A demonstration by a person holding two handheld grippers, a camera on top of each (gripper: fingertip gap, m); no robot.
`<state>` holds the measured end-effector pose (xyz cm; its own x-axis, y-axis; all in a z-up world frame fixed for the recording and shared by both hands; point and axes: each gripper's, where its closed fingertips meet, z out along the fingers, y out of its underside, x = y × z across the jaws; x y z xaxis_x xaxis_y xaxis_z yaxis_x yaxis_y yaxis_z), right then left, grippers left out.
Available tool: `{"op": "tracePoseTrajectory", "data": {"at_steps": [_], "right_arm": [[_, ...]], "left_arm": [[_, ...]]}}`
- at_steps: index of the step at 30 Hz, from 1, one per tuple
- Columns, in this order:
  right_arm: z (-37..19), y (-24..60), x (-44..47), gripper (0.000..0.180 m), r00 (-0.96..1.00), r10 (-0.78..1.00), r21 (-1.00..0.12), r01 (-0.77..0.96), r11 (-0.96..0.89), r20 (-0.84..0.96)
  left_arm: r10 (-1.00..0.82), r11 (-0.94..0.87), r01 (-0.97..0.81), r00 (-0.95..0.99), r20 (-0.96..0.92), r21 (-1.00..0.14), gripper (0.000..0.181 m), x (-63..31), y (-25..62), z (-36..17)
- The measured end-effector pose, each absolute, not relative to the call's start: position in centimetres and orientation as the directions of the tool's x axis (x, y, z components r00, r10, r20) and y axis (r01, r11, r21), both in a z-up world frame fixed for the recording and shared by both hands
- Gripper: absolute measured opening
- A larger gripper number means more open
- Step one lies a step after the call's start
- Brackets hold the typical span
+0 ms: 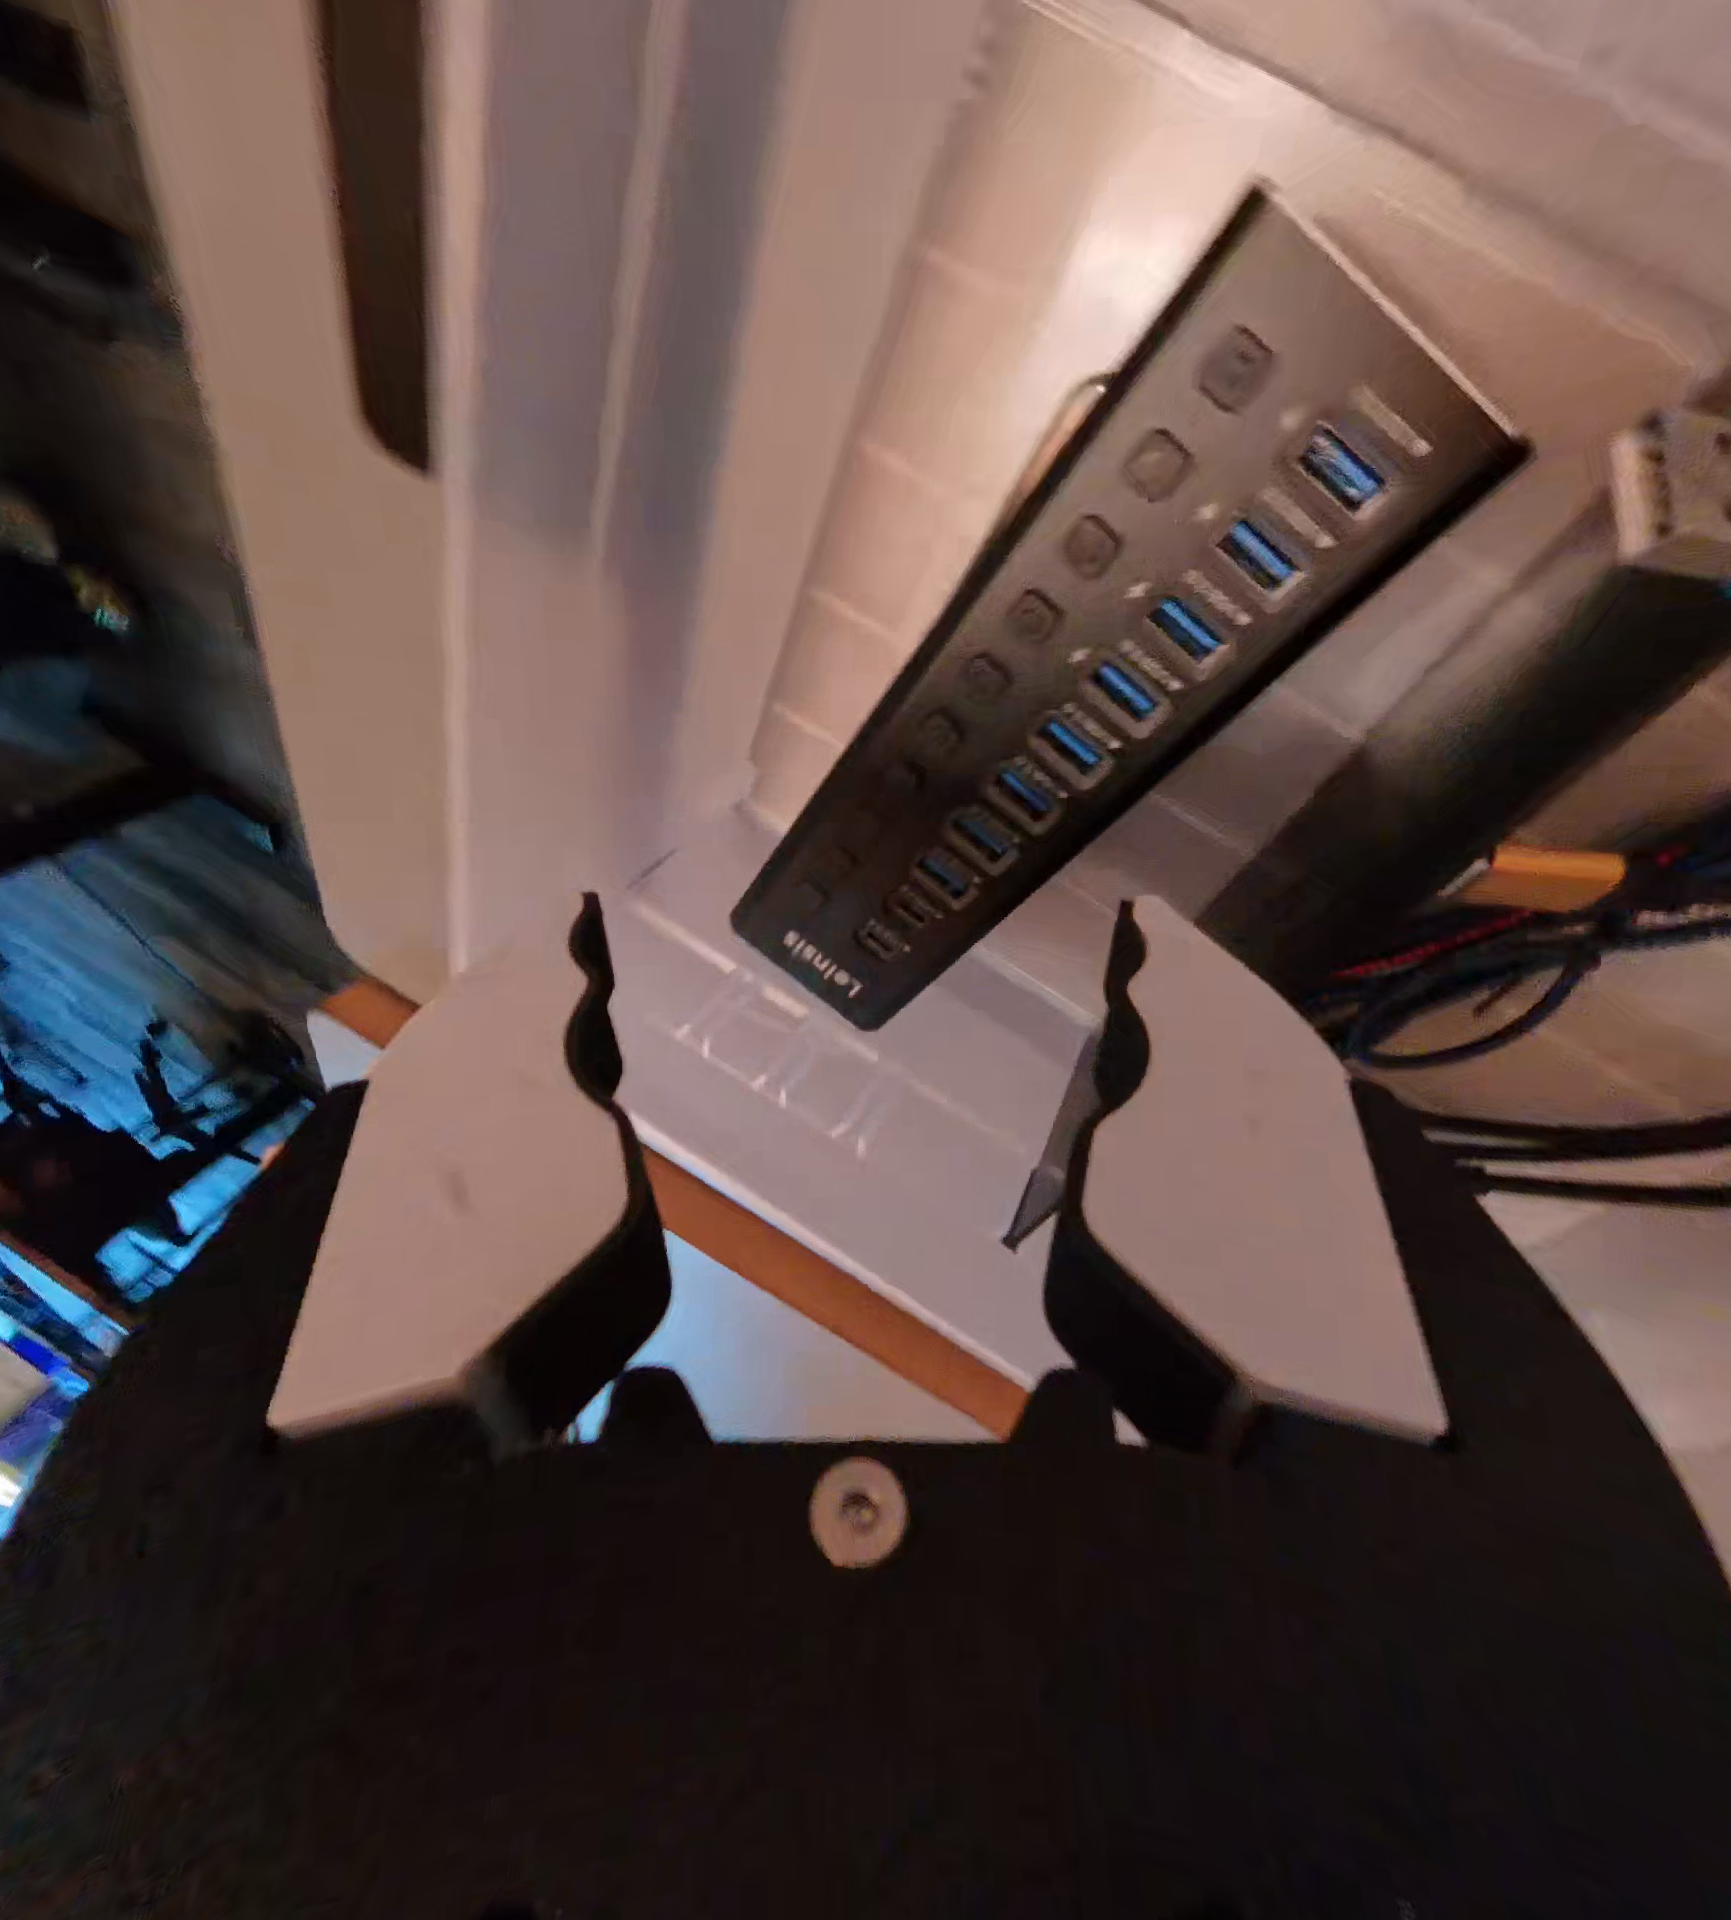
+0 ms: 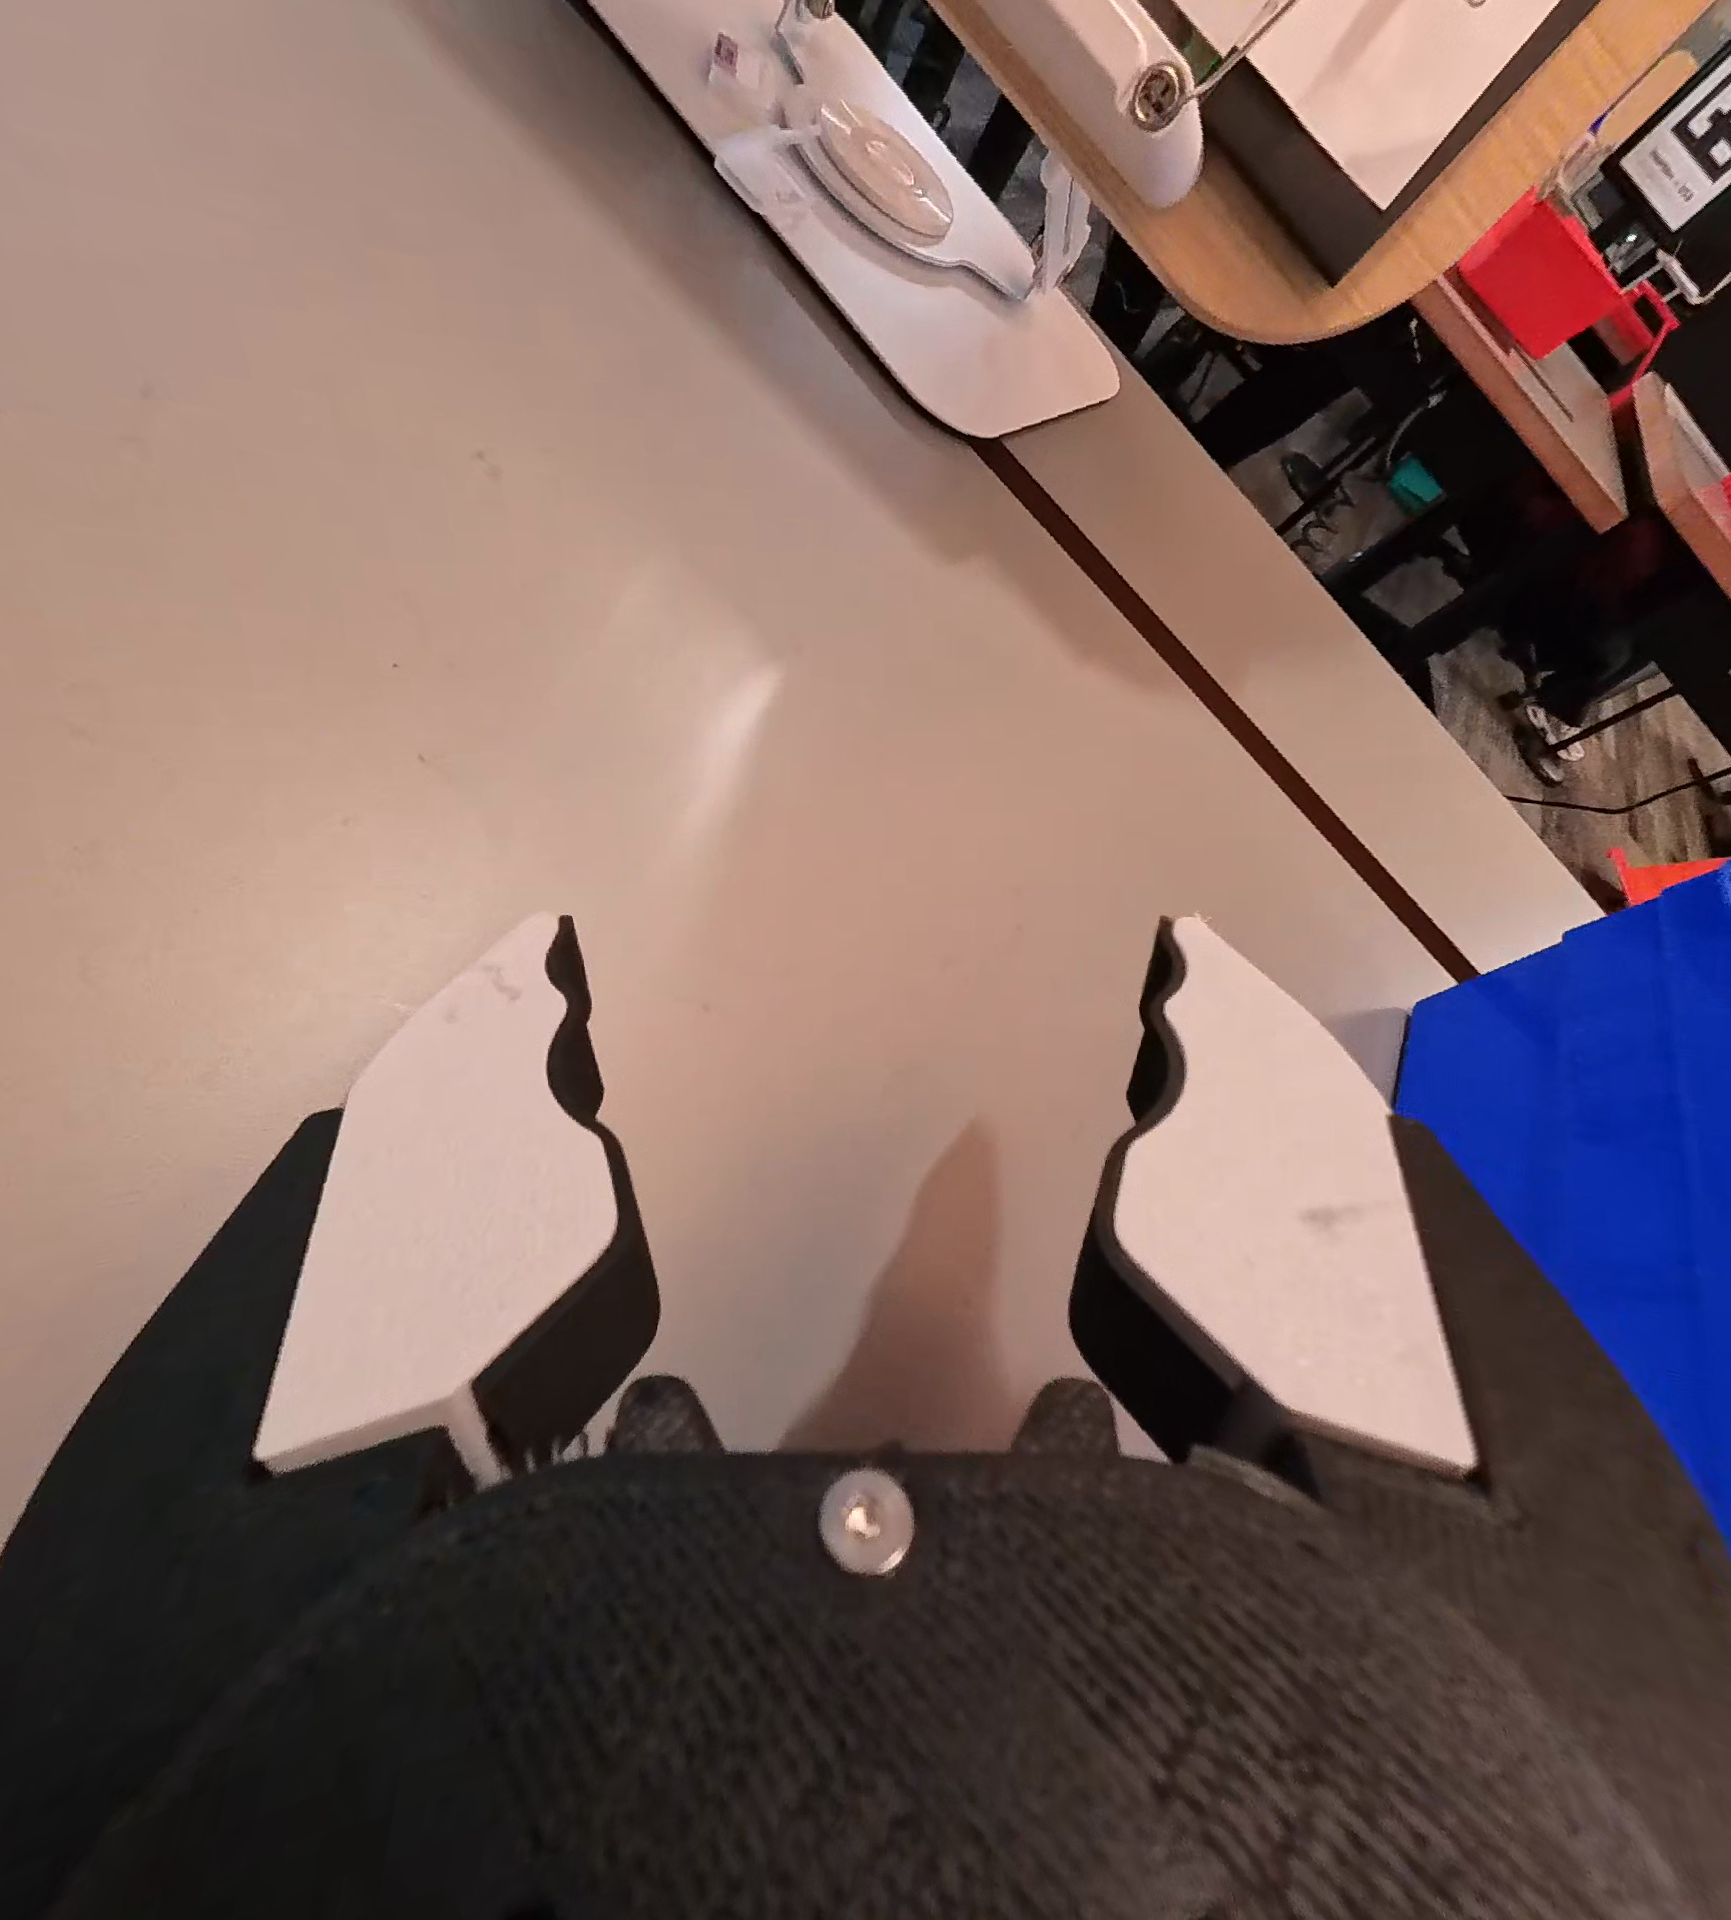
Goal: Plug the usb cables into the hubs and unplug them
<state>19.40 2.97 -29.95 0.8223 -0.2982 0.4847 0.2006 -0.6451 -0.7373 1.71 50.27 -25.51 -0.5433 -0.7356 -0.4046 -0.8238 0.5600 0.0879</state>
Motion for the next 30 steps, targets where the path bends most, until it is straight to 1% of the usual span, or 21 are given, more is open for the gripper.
{"op": "tracePoseTrajectory", "data": {"at_steps": [2, 6, 9, 11, 13, 16, 20, 25, 28, 30], "right_arm": [[-30.1, 3.1, 19.3, 0.097, 0.832, -0.294, -0.744, 0.195, -0.639, 0.471], [-30.3, 3.1, 19.3, 0.091, 0.855, -0.299, -0.763, 0.16, -0.626, 0.424], [-30.5, 3.1, 19.2, 0.088, 0.868, -0.297, -0.771, 0.142, -0.621, 0.399], [-30.5, 3.2, 19.2, 0.088, 0.868, -0.293, -0.77, 0.145, -0.621, 0.4], [-30.5, 3.2, 19.2, 0.087, 0.87, -0.292, -0.77, 0.144, -0.622, 0.398], [-30.5, 3.2, 19.2, 0.087, 0.871, -0.292, -0.77, 0.139, -0.622, 0.394], [-30.5, 3.2, 19.2, 0.087, 0.869, -0.293, -0.77, 0.144, -0.622, 0.399], [-30.2, 3.2, 19.1, 0.091, 0.87, -0.295, -0.777, 0.146, -0.612, 0.396], [-28.3, 3.9, 18.0, 0.094, 0.898, -0.303, -0.847, 0.128, -0.516, 0.32], [-26.0, 4.8, 16.5, 0.097, 0.927, -0.291, -0.915, 0.112, -0.388, 0.237]], "left_arm": [[-0.698, 0.612, -0.773, -0.627, -0.345, 0.167, 0.092, 1.8, 50.0, -26.9], [-0.611, 0.681, -0.677, -0.735, -0.293, 0.278, 0.093, 2.2, 50.1, -29.5], [-0.573, 0.72, -0.632, -0.774, -0.268, 0.285, 0.089, 2.6, 50.1, -31.2], [-0.526, 0.769, -0.57, -0.821, -0.22, 0.288, 0.067, 2.1, 49.7, -32.1], [-0.482, 0.792, -0.543, -0.836, -0.261, 0.278, 0.065, 2.5, 49.9, -32.1], [-0.484, 0.77, -0.574, -0.81, -0.331, 0.28, 0.063, 2.6, 50.2, -31.7], [-0.419, 0.742, -0.605, -0.755, -0.505, 0.288, 0.062, 3.7, 50.8, -28.9], [-0.288, 0.721, -0.628, -0.657, -0.697, 0.294, 0.062, 4.4, 49.3, -22.4], [-0.214, 0.716, -0.66, -0.515, -0.83, 0.226, 0.062, 5.0, 45.8, -16.6], [-0.172, 0.735, -0.659, -0.409, -0.896, 0.16, 0.062, 5.4, 41.4, -13.3]]}}
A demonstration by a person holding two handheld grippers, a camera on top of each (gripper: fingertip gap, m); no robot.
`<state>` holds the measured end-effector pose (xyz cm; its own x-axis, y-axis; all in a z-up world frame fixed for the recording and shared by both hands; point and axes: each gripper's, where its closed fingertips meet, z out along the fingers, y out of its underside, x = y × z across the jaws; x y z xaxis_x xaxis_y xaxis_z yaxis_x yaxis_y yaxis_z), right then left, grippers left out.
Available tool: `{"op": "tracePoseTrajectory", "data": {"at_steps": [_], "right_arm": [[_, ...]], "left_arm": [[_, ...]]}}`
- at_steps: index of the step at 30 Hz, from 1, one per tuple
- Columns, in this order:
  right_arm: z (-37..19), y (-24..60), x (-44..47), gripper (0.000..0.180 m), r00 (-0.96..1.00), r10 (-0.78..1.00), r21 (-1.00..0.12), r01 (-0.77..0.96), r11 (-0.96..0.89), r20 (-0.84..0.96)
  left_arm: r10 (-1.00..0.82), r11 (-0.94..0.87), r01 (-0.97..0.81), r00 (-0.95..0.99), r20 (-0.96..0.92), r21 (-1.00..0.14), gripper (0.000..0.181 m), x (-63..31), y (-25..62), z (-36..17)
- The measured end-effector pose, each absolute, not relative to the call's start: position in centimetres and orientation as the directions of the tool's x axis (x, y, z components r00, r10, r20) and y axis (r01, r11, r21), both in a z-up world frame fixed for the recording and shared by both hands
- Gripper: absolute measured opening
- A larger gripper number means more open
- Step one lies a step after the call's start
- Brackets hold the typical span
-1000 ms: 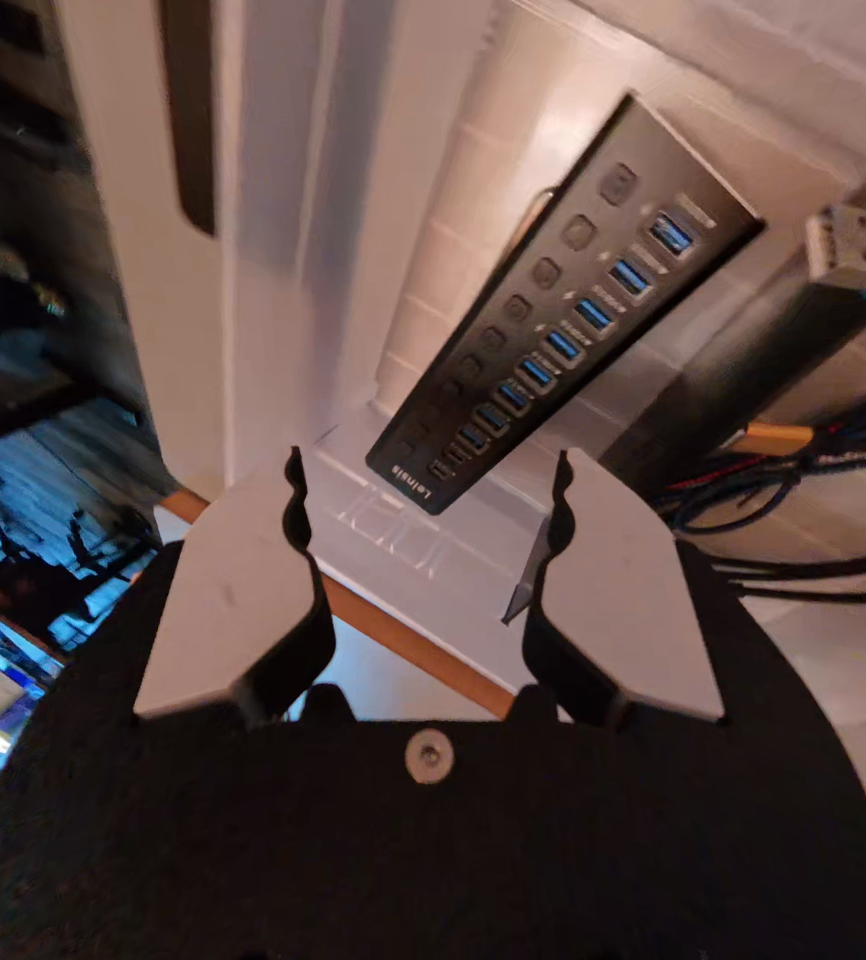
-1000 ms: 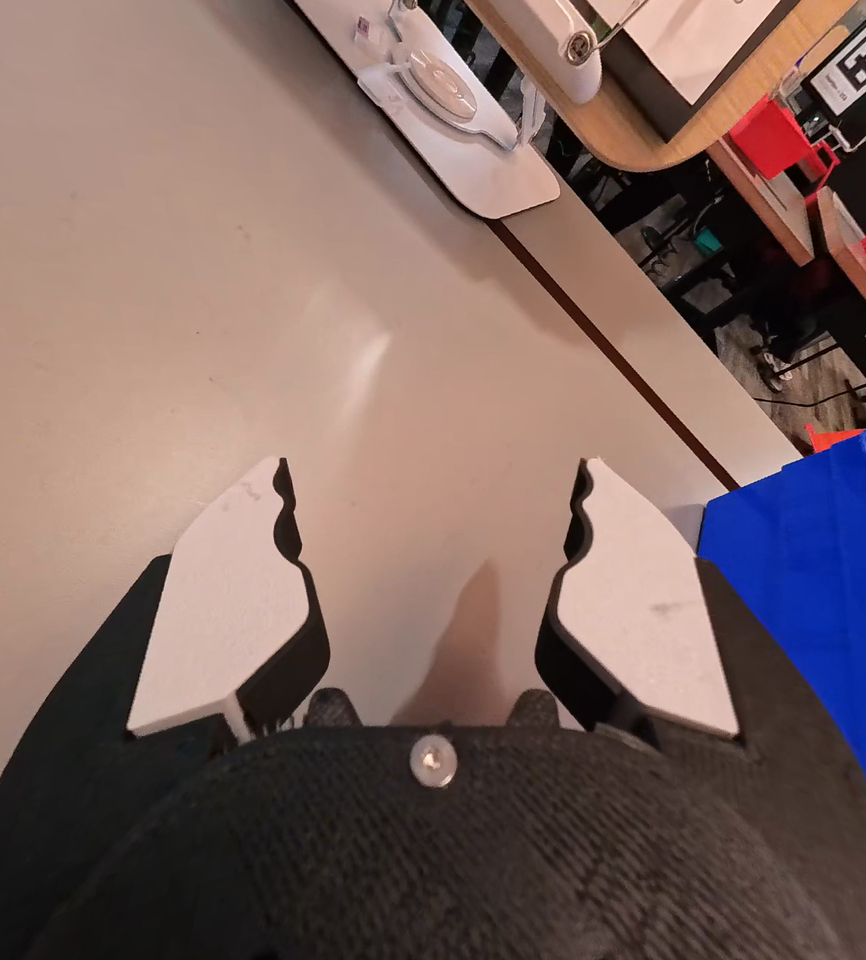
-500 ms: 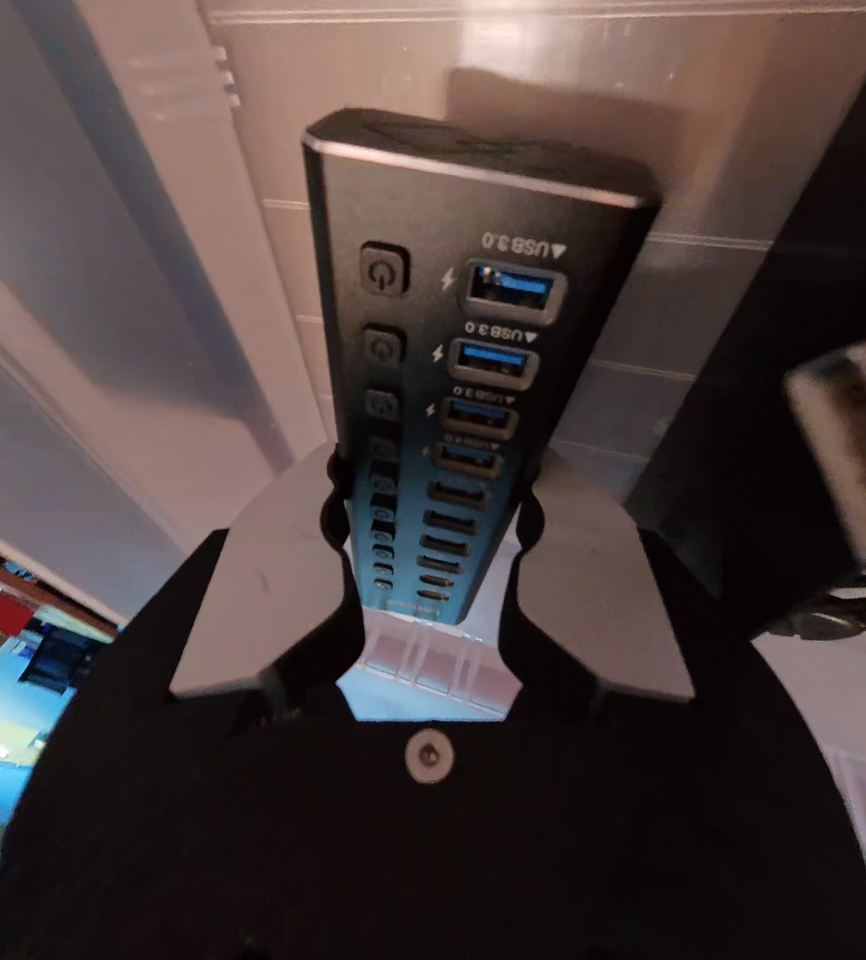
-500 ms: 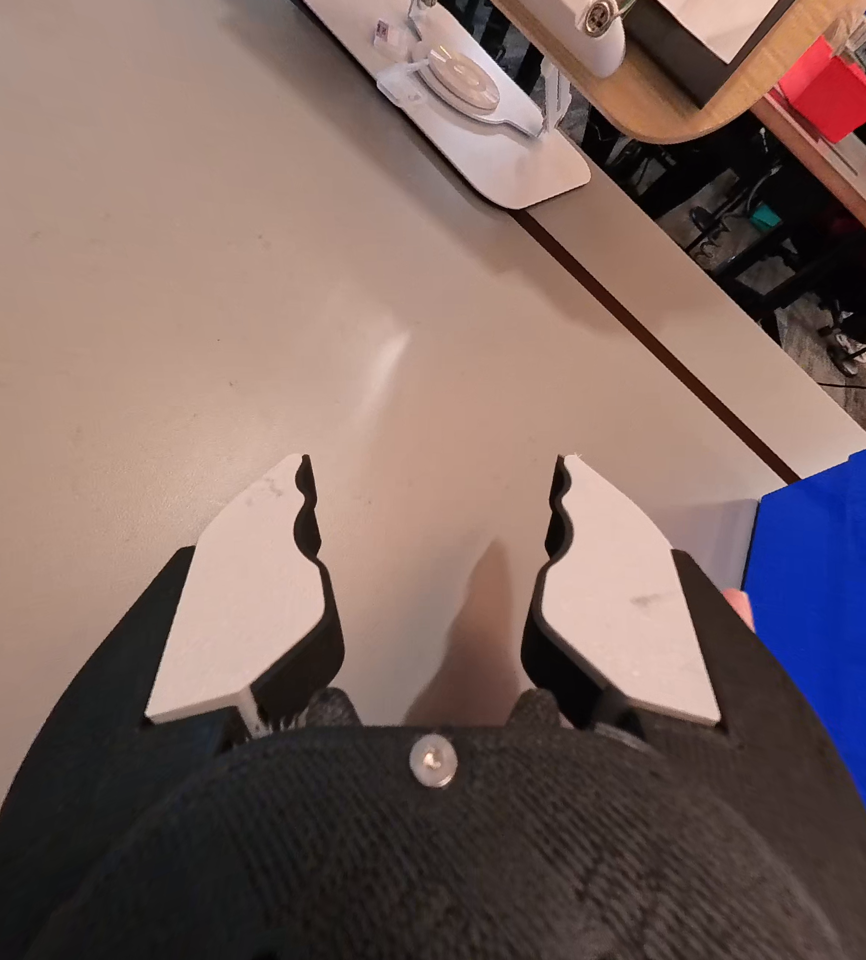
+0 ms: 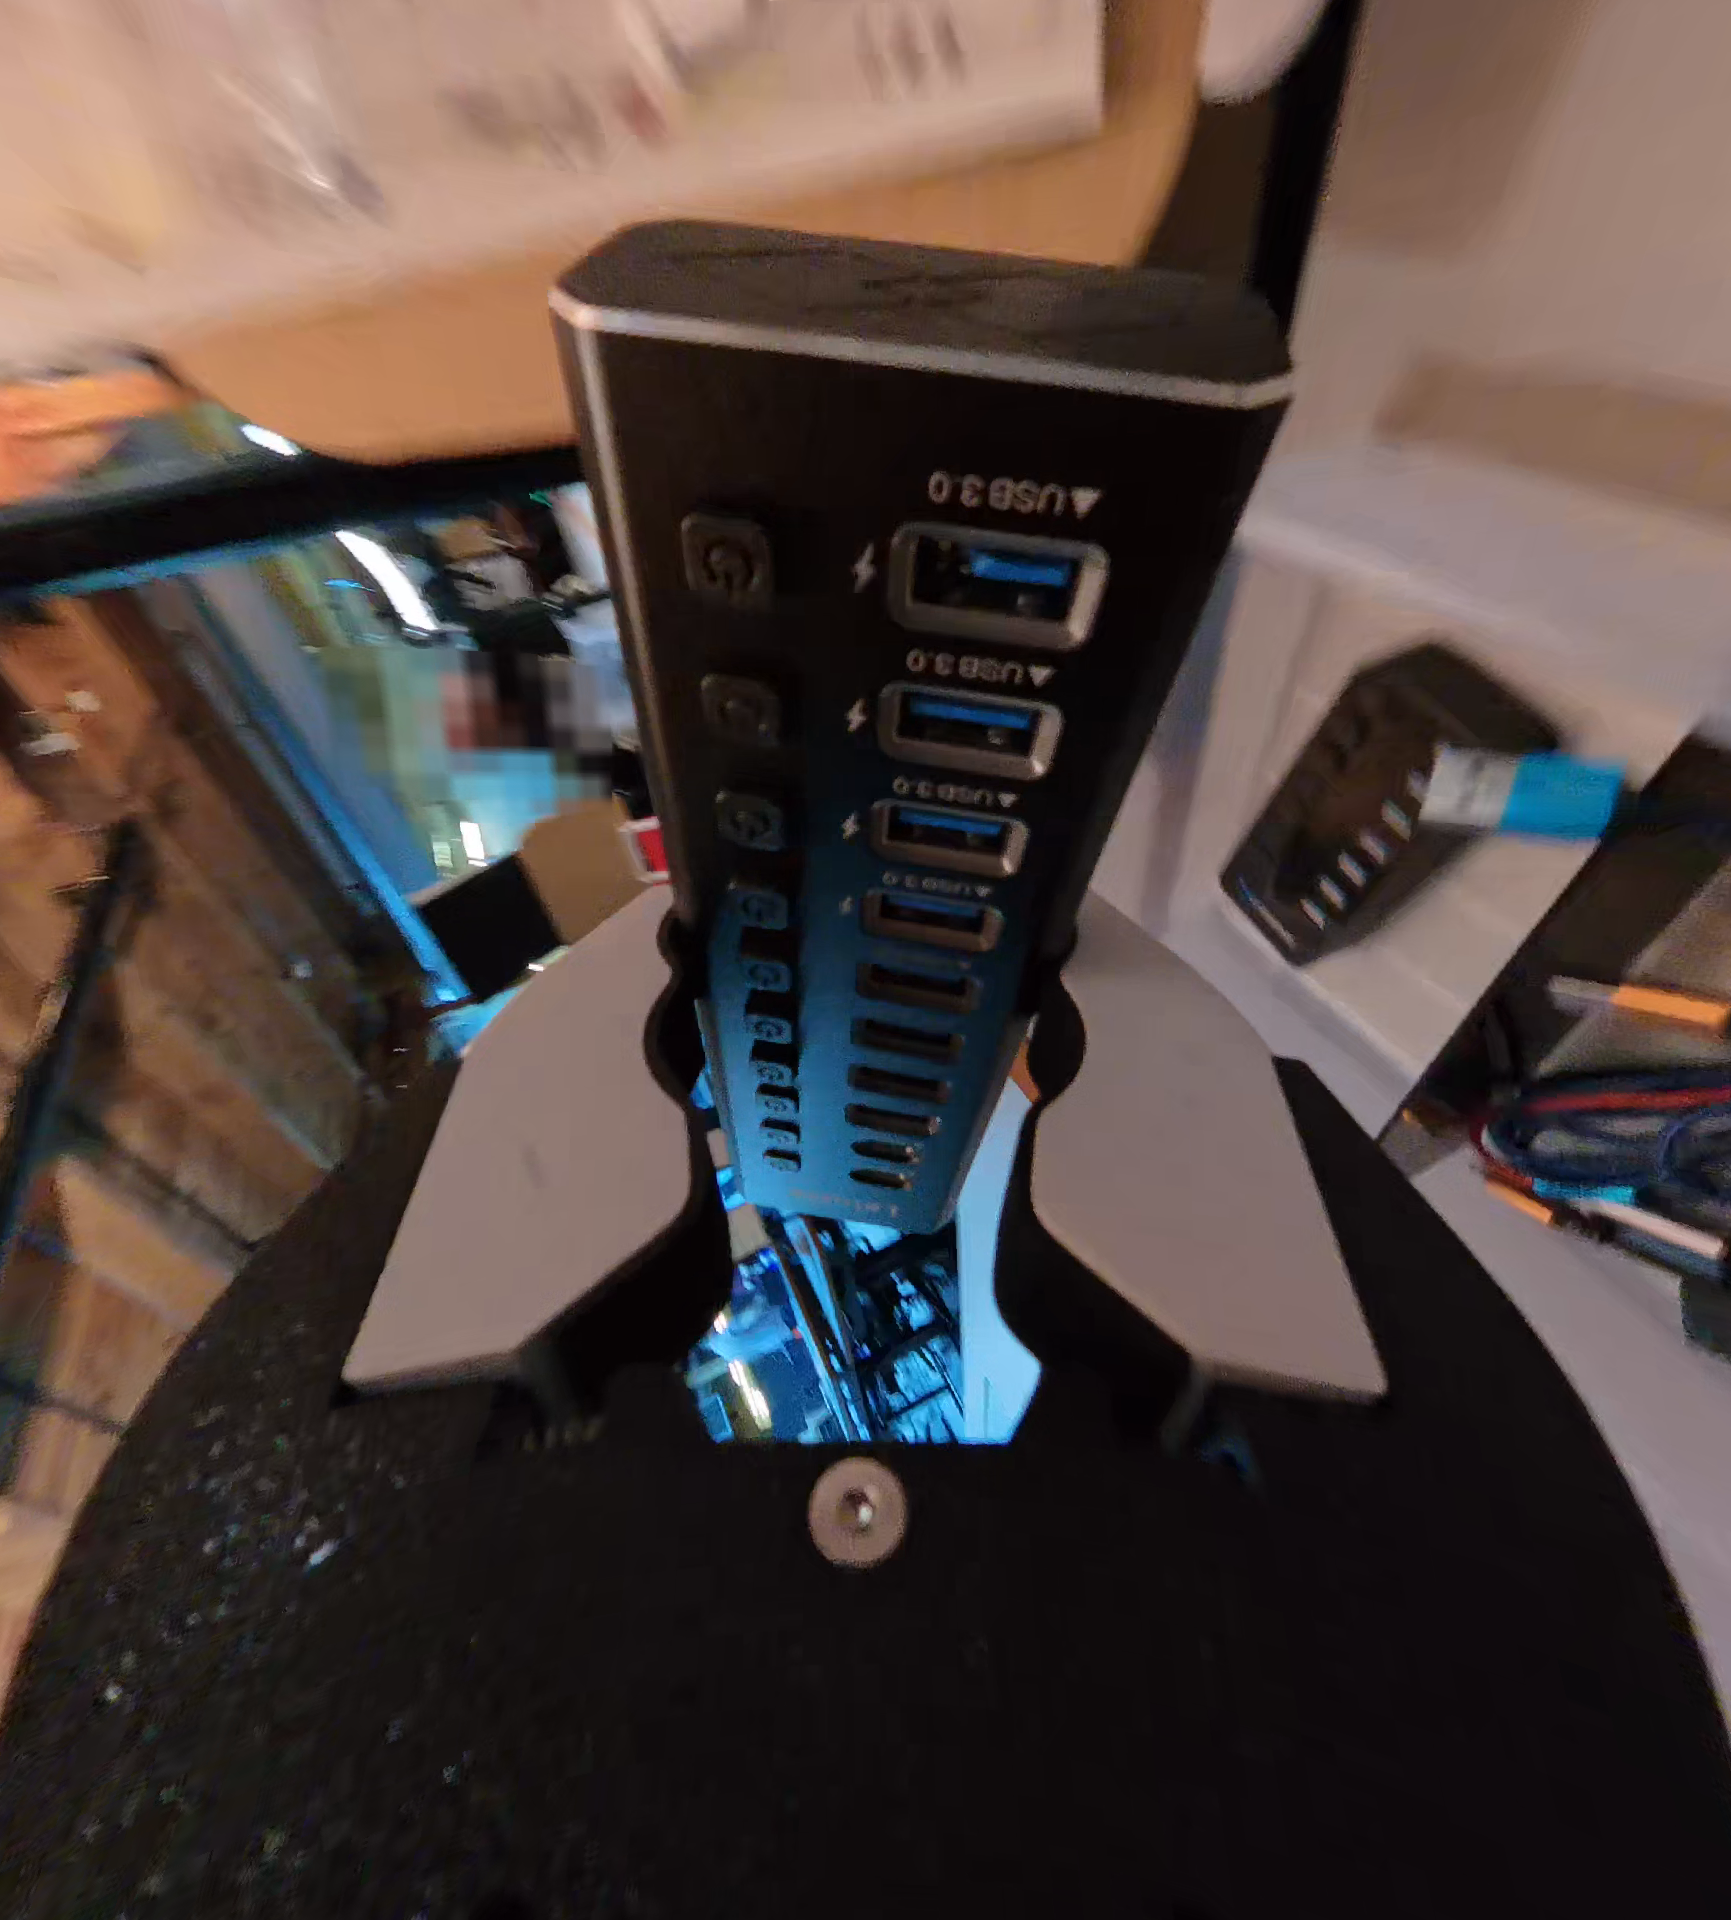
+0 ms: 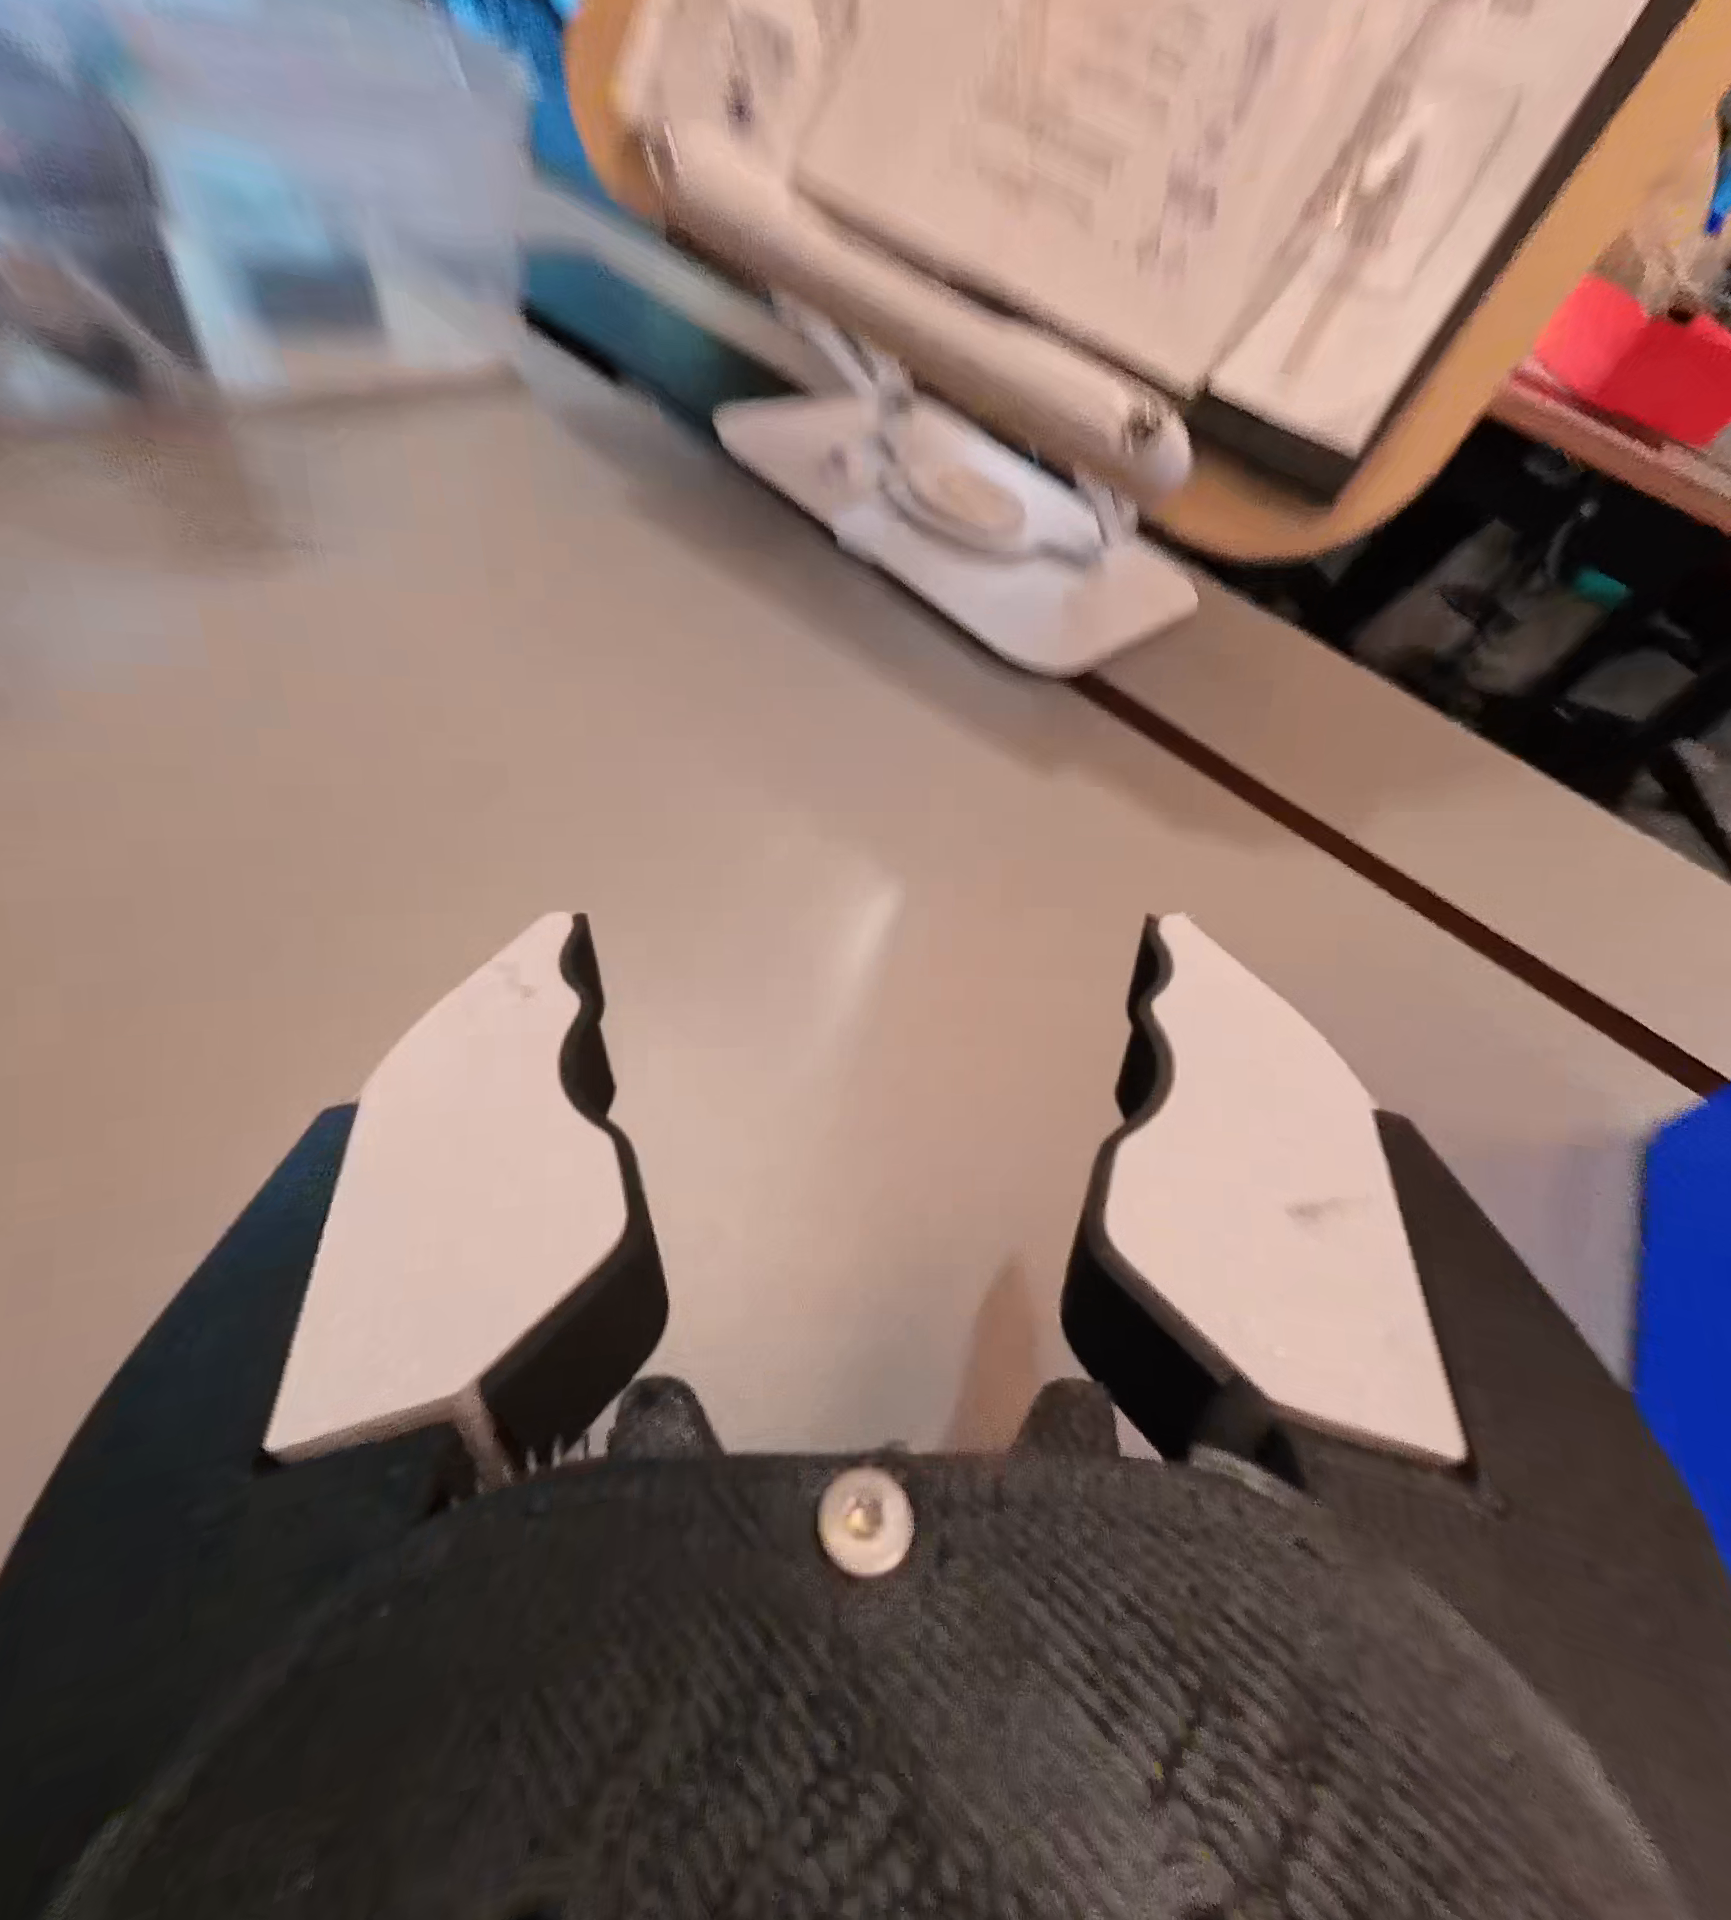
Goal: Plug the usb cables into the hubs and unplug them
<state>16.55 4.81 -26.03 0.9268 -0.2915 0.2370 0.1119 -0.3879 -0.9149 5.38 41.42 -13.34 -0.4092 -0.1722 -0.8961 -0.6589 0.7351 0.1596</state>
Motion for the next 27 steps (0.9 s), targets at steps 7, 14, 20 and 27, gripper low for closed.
{"op": "tracePoseTrajectory", "data": {"at_steps": [7, 14, 20, 27], "right_arm": [[-17.6, 6.5, 9.5, 0.097, 0.993, -0.115, -0.992, -0.003, 0.128, -0.017], [-16.6, 6.4, 6.0, 0.06, 0.997, 0.071, -0.987, 0.016, 0.163, 0.028], [-15.9, 6.0, 5.4, 0.031, 0.985, 0.164, -0.984, -0.088, 0.156, -0.062], [-14.0, 4.2, 7.1, 0.031, 0.982, 0.159, -0.961, -0.14, 0.237, -0.104]], "left_arm": [[-0.028, 0.842, -0.533, -0.195, -0.98, 0.082, 0.062, 6.5, 22.9, -13.6], [-0.026, 0.925, -0.379, -0.131, -0.991, 0.026, 0.062, 7.9, 11.4, -17.5], [-0.028, 0.922, -0.385, 0.011, -1.0, -0.03, 0.062, 7.8, 10.2, -16.3], [-0.396, 0.854, -0.285, 0.188, -0.899, -0.435, 0.094, 6.8, 10.7, -14.6]]}}
